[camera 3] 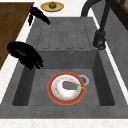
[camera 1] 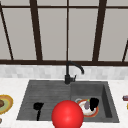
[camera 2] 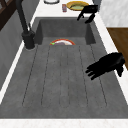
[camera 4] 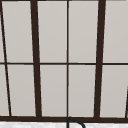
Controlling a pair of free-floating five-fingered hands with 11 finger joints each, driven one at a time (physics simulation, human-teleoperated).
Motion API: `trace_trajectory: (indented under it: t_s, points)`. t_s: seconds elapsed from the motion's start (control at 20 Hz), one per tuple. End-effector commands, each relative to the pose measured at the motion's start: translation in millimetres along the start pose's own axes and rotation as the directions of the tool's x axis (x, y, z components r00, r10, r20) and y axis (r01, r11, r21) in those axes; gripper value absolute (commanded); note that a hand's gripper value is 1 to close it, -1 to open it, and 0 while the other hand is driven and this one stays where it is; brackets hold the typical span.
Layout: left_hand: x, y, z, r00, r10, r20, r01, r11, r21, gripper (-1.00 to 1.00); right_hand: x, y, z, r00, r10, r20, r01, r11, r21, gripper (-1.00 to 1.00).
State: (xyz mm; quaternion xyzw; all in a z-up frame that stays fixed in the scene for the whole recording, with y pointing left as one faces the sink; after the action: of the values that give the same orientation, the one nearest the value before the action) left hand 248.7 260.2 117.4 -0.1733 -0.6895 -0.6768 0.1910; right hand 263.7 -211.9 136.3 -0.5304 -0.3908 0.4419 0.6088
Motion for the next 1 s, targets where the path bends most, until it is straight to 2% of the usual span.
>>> trace_trajectory:
  t_s: [0.0,0.1,0.25,0.55,0.7,0.95]
  points:
    - [2.6,11.6,4.8,1.0000,-0.001,0.008,0.001,0.9999,0.013,-1.00,0.0,0.0,0.0,1.000,0.000,0.000,0.000,1.000,0.000,0.00]
    - [4.1,18.1,4.9,0.9994,-0.033,-0.007,0.033,0.9988,0.036,-1.00,0.0,0.0,0.0,1.000,0.000,0.000,0.000,1.000,0.000,0.00]
    - [4.5,23.1,15.8,0.9999,0.002,-0.010,-0.002,0.9999,0.014,-1.00,0.0,0.0,0.0,1.000,0.000,0.000,0.000,1.000,0.000,0.00]
    - [4.7,37.9,61.3,0.9997,0.020,0.011,-0.020,0.9997,0.011,-1.00,0.0,0.0,0.0,1.000,0.000,0.000,0.000,1.000,0.000,0.00]
    - [10.7,47.2,82.7,0.9995,0.030,-0.003,-0.030,0.9995,0.009,-1.00,0.0,0.0,0.0,1.000,-0.001,0.000,0.001,1.000,0.000,0.00]
    - [17.7,61.4,123.2,0.9994,0.035,0.006,-0.035,0.9994,0.007,-1.00,0.0,0.0,0.0,1.000,-0.001,0.000,0.001,1.000,0.000,0.00]
